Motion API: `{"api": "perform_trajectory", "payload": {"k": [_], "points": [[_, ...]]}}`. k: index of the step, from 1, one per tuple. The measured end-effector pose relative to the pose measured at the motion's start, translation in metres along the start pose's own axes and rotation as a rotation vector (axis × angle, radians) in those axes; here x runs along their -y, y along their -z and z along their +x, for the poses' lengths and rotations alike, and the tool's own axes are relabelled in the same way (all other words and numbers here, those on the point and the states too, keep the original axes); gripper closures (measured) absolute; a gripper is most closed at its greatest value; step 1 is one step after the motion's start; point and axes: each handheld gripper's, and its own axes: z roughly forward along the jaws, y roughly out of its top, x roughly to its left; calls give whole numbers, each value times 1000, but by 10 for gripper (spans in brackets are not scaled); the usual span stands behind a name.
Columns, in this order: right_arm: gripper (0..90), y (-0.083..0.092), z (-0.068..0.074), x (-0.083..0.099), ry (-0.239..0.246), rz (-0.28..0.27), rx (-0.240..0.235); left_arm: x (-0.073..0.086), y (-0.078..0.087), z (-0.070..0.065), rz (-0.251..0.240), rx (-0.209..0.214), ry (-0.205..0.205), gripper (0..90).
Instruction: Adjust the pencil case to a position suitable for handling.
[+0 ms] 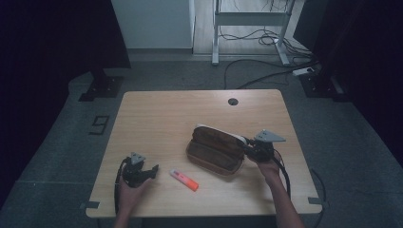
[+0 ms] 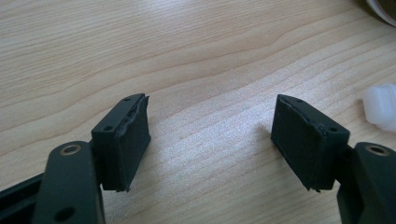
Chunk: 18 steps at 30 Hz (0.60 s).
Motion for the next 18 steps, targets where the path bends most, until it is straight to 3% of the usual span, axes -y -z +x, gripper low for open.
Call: {"api": "perform_trajectory", "payload": {"k": [5, 11, 13, 14, 15, 18], "points": [[704, -3, -1, 5, 22, 48, 28, 0, 0, 0, 0, 0, 1, 275], [670, -2, 0, 5, 28, 48, 30, 0, 0, 0, 0, 0, 1, 276], [569, -1, 1, 4, 40, 54, 46, 0, 0, 0, 0, 0, 0, 275], [569, -1, 1, 4, 40, 54, 46, 0, 0, 0, 0, 0, 0, 275], [491, 0, 2, 4, 46, 48, 67, 0, 0, 0, 0, 0, 1, 275], [421, 5, 3, 2, 41, 25, 100, 0, 0, 0, 0, 1, 1, 275]]}}
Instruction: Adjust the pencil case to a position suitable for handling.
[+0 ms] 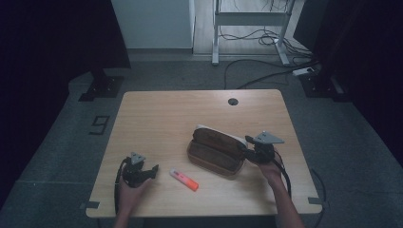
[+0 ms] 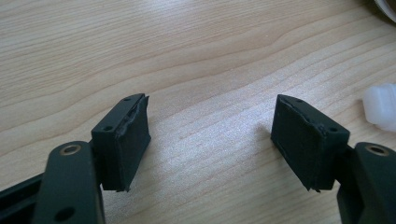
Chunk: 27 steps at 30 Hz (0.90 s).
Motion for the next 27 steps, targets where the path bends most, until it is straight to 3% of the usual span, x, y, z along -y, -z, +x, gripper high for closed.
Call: {"api": "perform_trajectory", "payload": {"k": [4, 9, 13, 17, 21, 27], "points": [[356, 10, 2, -5, -35, -46, 4, 0, 0, 0, 1, 1, -1, 274], [311, 23, 9, -12, -14, -76, 30, 0, 0, 0, 0, 3, -4, 273], [304, 29, 17, -18, -12, -96, 15, 0, 0, 0, 0, 3, -6, 274], [305, 34, 28, -22, 6, -107, -33, 0, 0, 0, 1, 3, -7, 274], [308, 32, 45, -24, -2, -105, -126, 0, 0, 0, 0, 1, -7, 274], [310, 25, 58, -21, -12, -79, -169, 0, 0, 0, 0, 2, -6, 274]]}}
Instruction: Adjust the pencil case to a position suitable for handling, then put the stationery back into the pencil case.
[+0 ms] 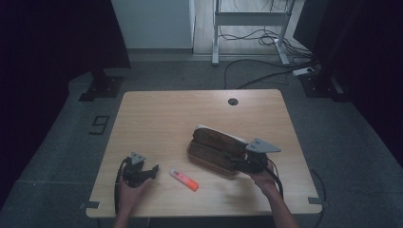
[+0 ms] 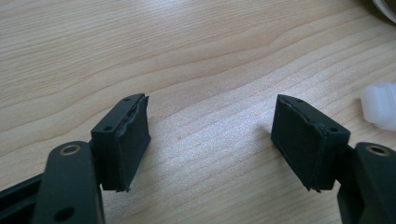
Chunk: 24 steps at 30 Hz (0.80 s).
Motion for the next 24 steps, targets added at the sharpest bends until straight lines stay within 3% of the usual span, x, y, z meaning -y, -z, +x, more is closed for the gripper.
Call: {"api": "perform_trajectory", "payload": {"k": [7, 24], "points": [[317, -16, 17, 7, 1, 39, -57, 0, 0, 0, 0, 0, 1, 274], [335, -41, 49, 17, 30, 92, -116, 0, 0, 0, 0, 0, 1, 273]]}}
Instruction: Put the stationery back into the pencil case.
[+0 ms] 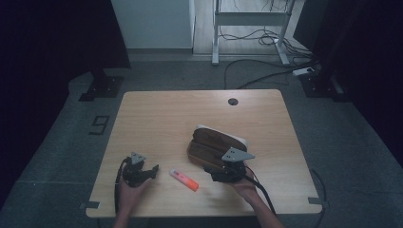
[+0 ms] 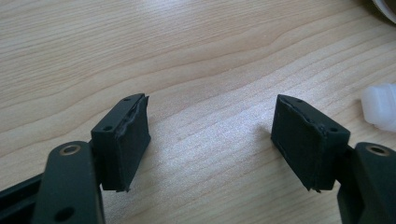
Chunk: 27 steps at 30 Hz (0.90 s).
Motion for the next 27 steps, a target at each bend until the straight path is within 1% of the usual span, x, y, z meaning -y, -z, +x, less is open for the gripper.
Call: {"api": "perform_trajectory", "payload": {"k": [2, 7, 12, 14, 15, 18, 19, 21, 25, 26, 27], "points": [[347, -6, 5, 2, 0, 8, -10, 0, 0, 0, 0, 0, 0, 274], [359, -12, 10, 4, 4, 26, -21, 0, 0, 0, -1, 0, 1, 274], [373, -20, 20, 6, 21, 42, -31, 0, 0, 0, 0, 1, 0, 274], [384, -25, 26, 8, 28, 58, -45, 0, 0, 0, 0, 1, 0, 274], [384, -25, 26, 8, 28, 58, -45, 0, 0, 0, 0, 1, 0, 274], [394, -31, 32, 9, 35, 73, -60, 0, 0, 0, 0, 1, 0, 274], [400, -35, 36, 10, 38, 85, -71, 0, 0, 0, 0, 1, 0, 274], [403, -37, 37, 11, 39, 89, -77, 0, 0, 0, 0, 1, 0, 274], [419, -47, 43, 15, 49, 118, -92, 0, 0, 0, -1, 0, -1, 275], [429, -53, 46, 17, 56, 133, -93, 0, 0, 0, -2, -1, 0, 275], [429, -53, 46, 17, 56, 133, -93, 0, 0, 0, -1, 0, -1, 275]]}}
